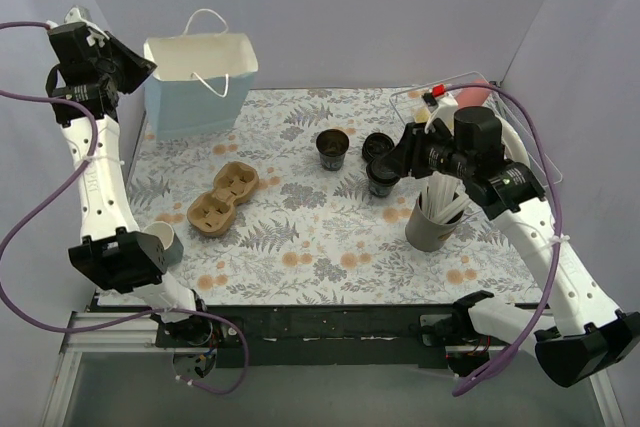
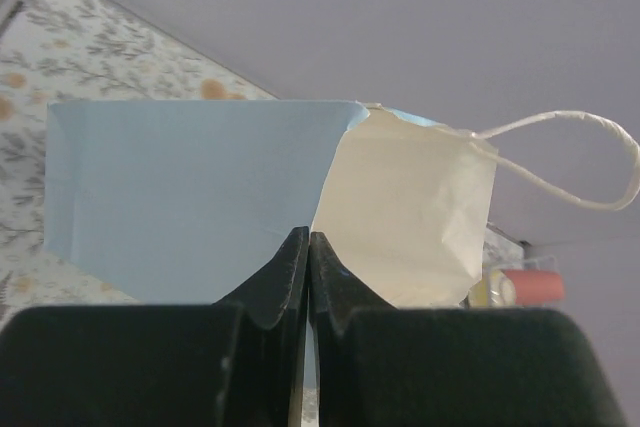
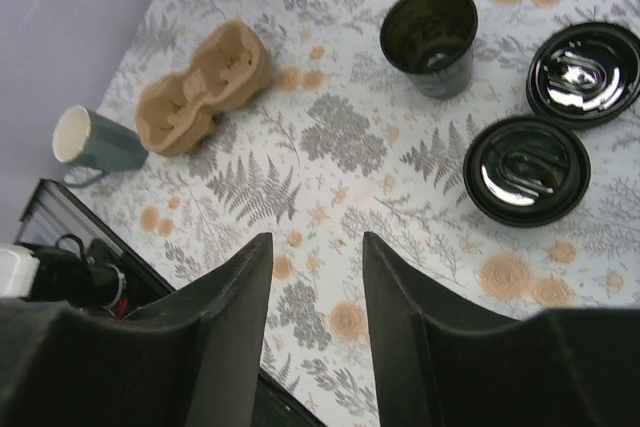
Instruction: Pack the takeout coffee
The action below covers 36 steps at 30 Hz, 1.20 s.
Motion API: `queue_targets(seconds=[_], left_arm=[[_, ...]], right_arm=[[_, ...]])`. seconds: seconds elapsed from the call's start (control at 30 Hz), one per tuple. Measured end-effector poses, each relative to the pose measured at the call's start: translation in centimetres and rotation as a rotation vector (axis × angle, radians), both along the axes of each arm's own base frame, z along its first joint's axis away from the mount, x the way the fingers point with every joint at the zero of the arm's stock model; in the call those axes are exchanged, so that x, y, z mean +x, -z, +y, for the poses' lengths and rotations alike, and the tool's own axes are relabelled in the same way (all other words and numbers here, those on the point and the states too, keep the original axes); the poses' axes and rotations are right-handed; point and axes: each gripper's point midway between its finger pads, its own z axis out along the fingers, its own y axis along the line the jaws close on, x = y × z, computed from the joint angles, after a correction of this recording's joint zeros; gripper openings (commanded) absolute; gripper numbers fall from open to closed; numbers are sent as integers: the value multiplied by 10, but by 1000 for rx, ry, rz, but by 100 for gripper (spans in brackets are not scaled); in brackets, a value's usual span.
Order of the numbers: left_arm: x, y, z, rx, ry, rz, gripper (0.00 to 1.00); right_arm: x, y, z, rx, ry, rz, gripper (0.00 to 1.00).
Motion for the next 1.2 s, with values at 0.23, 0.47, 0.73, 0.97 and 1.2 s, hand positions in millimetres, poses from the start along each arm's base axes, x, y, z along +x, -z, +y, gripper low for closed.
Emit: queue_targets(seconds=[0.23,0.47,0.73,0.97,1.2], left_arm=[[-33,-56,-111,-72,268,-145,0],[-93,-75,-183,-194,467,-187,0],[-169,-6,-218,-371,541,-25,0],[-205,75,-220,-438,515,145,0],[-211,121,-223,-469,489,253,0]], right_arm=[[22,-42,14,129,41,-47,54],[17,-71,4,181,99,-110,56],[-21,-111,-28,226,174,-240,55],[-36,-93,-37,206,187,-207,56],[-33,-39,-31,132,167,-67,56]])
